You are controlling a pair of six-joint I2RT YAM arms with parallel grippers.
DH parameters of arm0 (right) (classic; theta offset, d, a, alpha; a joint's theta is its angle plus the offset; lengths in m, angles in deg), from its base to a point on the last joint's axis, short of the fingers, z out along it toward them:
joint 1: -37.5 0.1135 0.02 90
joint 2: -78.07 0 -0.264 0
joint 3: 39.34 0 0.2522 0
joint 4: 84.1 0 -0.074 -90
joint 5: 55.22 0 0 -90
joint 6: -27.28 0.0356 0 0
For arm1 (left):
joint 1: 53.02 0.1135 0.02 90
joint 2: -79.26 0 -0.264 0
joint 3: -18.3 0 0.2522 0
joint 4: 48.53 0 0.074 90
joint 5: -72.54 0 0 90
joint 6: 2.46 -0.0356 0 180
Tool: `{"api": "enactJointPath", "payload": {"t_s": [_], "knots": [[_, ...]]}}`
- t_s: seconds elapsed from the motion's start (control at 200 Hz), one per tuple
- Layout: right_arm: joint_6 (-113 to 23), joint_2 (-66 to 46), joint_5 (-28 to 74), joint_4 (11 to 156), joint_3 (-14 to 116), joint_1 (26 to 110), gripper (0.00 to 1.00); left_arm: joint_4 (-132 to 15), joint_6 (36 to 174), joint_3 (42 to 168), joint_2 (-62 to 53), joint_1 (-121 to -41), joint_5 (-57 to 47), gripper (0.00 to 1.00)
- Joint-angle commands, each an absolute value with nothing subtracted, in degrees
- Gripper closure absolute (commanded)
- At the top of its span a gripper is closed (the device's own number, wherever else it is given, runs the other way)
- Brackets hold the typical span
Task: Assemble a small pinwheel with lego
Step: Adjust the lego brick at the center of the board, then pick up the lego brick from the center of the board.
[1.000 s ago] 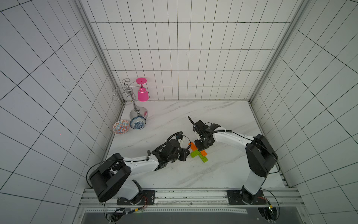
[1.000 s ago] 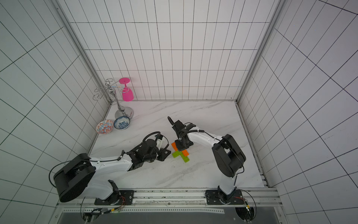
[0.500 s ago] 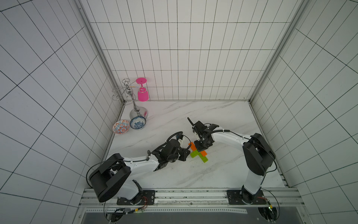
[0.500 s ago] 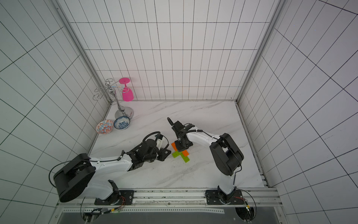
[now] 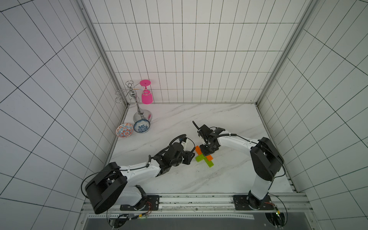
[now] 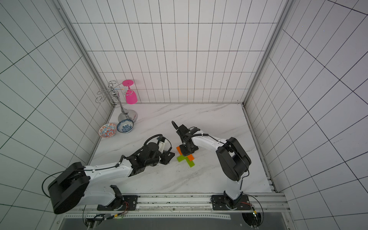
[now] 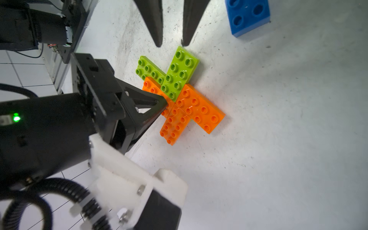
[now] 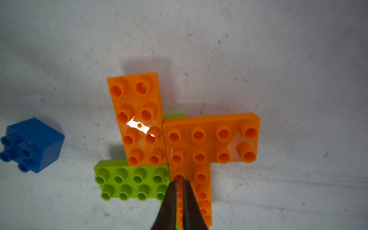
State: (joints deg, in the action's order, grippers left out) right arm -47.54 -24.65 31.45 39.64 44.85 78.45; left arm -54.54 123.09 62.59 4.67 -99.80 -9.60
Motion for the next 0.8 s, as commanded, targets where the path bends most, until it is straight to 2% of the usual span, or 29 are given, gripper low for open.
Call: {"api": "enactJointPath", "payload": {"t_s": [0.0, 0.13, 0.235, 0.535, 0.67, 0.795], "knots": [[-47.5, -21.0, 32.7, 36.0, 49.1, 78.9, 0.86, -57.7, 122.0, 64.2, 7.5, -99.8, -13.1, 0.71], [-47.4, -19.2, 33.4, 35.6, 49.5, 79.2, 0.82, -58.7, 122.4, 63.3, 9.0, -98.7, -13.5, 0.67], [-49.0, -19.3, 34.0, 36.2, 49.7, 82.8, 0.81, -58.1, 124.2, 59.9, 12.3, -95.7, -12.4, 0.67], [-49.0, -28.1, 32.4, 36.5, 59.1, 92.7, 0.71, -58.0, 130.1, 44.7, 29.3, -77.6, -6.1, 0.63], [-45.5, -31.1, 31.3, 36.2, 61.8, 93.8, 0.59, -61.0, 128.6, 43.3, 34.1, -71.4, -2.9, 0.62], [-58.0, -32.2, 30.7, 38.3, 61.2, 94.6, 0.56, -62.0, 127.7, 43.2, 35.0, -70.5, -1.8, 0.62]]}}
